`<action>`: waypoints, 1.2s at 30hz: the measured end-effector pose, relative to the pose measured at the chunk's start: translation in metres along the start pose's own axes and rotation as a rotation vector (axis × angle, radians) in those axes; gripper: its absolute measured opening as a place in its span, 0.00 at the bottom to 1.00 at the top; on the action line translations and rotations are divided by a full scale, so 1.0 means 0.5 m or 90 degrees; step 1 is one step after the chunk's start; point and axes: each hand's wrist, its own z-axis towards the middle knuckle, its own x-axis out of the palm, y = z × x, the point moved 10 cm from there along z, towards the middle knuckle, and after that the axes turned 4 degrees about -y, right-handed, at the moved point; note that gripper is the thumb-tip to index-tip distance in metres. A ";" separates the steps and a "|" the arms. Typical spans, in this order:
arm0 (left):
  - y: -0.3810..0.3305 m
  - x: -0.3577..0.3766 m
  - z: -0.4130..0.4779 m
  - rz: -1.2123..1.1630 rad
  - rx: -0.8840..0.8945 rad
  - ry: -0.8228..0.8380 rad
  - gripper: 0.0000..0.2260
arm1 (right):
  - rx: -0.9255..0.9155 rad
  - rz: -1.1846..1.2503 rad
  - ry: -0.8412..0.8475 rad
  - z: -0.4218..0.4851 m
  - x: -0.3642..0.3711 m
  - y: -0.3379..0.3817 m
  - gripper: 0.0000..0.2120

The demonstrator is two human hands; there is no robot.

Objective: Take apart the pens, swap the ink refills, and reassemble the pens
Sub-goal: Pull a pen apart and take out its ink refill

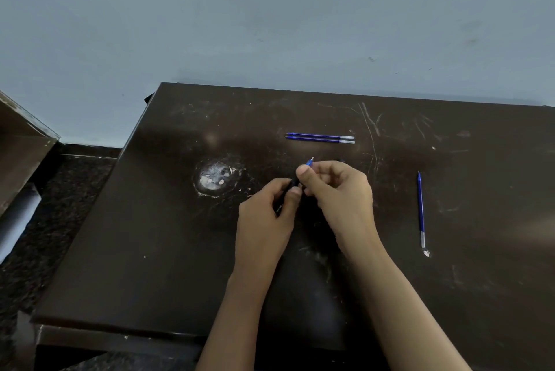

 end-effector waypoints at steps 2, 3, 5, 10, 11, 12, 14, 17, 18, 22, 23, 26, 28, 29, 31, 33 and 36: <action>-0.011 0.006 -0.003 -0.011 0.016 0.022 0.05 | 0.059 0.073 -0.014 0.002 0.001 -0.025 0.10; -0.014 0.009 -0.004 -0.015 0.019 0.031 0.05 | 0.081 0.097 -0.024 0.004 -0.001 -0.034 0.10; -0.016 0.016 -0.006 -0.016 0.012 0.049 0.06 | 0.115 0.143 -0.026 0.006 0.000 -0.045 0.07; -0.007 0.021 -0.007 -0.068 -0.048 0.068 0.12 | 0.132 0.220 0.006 0.006 0.013 -0.050 0.03; -0.004 0.023 -0.007 -0.087 -0.060 0.073 0.14 | 0.131 0.238 0.017 0.006 0.016 -0.049 0.03; 0.000 0.026 -0.007 -0.117 -0.076 0.077 0.15 | 0.130 0.261 0.034 0.004 0.021 -0.046 0.03; 0.009 0.034 -0.007 -0.189 -0.119 0.093 0.19 | 0.125 0.300 0.079 0.002 0.034 -0.038 0.06; 0.015 0.044 -0.007 -0.222 -0.138 0.116 0.19 | 0.098 0.283 0.130 0.002 0.046 -0.025 0.10; 0.013 0.043 -0.007 -0.219 -0.130 0.113 0.19 | 0.087 0.276 0.142 0.002 0.049 -0.019 0.11; 0.009 0.043 -0.008 -0.199 -0.100 0.100 0.16 | 0.034 0.237 0.133 0.004 0.038 -0.005 0.10; 0.009 0.043 -0.008 -0.195 -0.099 0.098 0.16 | 0.032 0.237 0.121 0.005 0.034 -0.006 0.11; 0.009 0.041 -0.006 -0.187 -0.092 0.090 0.16 | 0.060 0.284 0.130 0.006 0.040 -0.013 0.08; 0.010 0.039 -0.006 -0.183 -0.089 0.086 0.16 | 0.082 0.303 0.151 0.004 0.051 -0.014 0.10; 0.010 0.039 -0.005 -0.181 -0.088 0.084 0.16 | 0.083 0.299 0.154 0.003 0.053 -0.014 0.10; 0.010 0.038 -0.005 -0.181 -0.089 0.084 0.16 | 0.067 0.272 0.144 0.004 0.049 -0.014 0.07; 0.011 0.037 -0.005 -0.179 -0.089 0.083 0.16 | 0.062 0.273 0.136 0.006 0.045 -0.016 0.06; 0.009 0.038 -0.005 -0.169 -0.088 0.085 0.16 | 0.091 0.331 0.154 0.011 0.046 -0.017 0.11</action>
